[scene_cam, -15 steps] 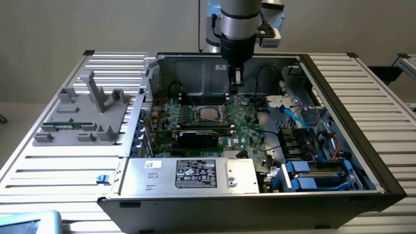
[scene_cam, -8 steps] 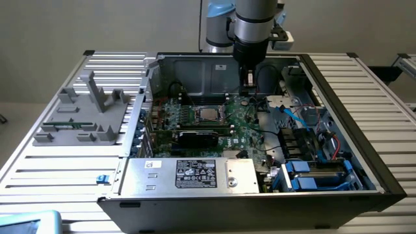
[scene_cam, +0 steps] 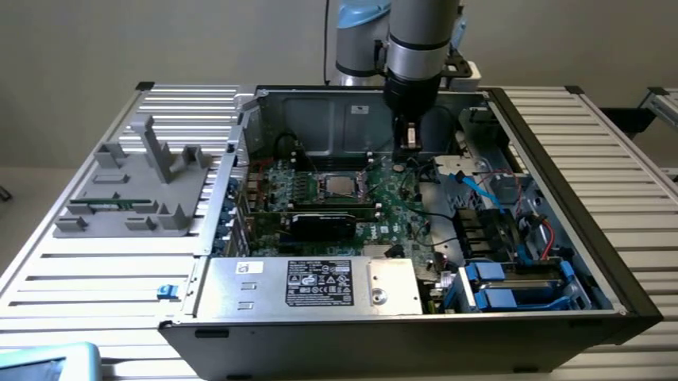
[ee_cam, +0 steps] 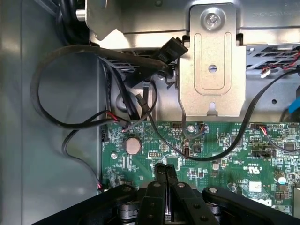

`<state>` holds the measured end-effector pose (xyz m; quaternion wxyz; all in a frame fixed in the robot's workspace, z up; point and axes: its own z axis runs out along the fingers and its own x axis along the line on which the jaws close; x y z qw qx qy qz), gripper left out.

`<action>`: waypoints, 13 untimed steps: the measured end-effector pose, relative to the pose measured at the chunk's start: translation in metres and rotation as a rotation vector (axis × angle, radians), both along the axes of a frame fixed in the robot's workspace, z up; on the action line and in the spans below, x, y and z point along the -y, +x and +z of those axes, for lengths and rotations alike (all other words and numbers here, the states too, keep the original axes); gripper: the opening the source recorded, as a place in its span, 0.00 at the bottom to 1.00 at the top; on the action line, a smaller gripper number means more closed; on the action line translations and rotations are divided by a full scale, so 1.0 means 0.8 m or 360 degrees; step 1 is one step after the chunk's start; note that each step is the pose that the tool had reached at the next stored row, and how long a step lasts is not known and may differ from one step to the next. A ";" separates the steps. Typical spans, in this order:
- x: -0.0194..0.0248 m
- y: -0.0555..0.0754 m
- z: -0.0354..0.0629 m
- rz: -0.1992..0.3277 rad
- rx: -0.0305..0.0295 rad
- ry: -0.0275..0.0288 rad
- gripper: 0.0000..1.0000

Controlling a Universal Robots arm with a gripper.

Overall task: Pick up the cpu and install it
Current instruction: 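Close the cpu cover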

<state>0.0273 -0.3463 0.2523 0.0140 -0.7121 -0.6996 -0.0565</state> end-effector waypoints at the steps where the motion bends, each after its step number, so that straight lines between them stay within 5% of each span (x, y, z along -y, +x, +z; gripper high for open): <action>1: 0.0000 0.000 -0.002 0.0000 -0.00014 -0.00002 0.12; 4: 0.0001 0.000 -0.007 0.0000 -0.00152 -0.00002 0.12; 6: 0.0003 0.000 -0.008 0.0000 -0.00519 -0.00004 0.12; 10: 0.0010 0.000 -0.008 0.0000 -0.01524 -0.00006 0.12; 11: 0.0011 0.000 -0.008 0.0000 -0.01668 -0.00002 0.12; 13: 0.0012 -0.004 -0.008 0.0000 -0.01792 -0.00006 0.12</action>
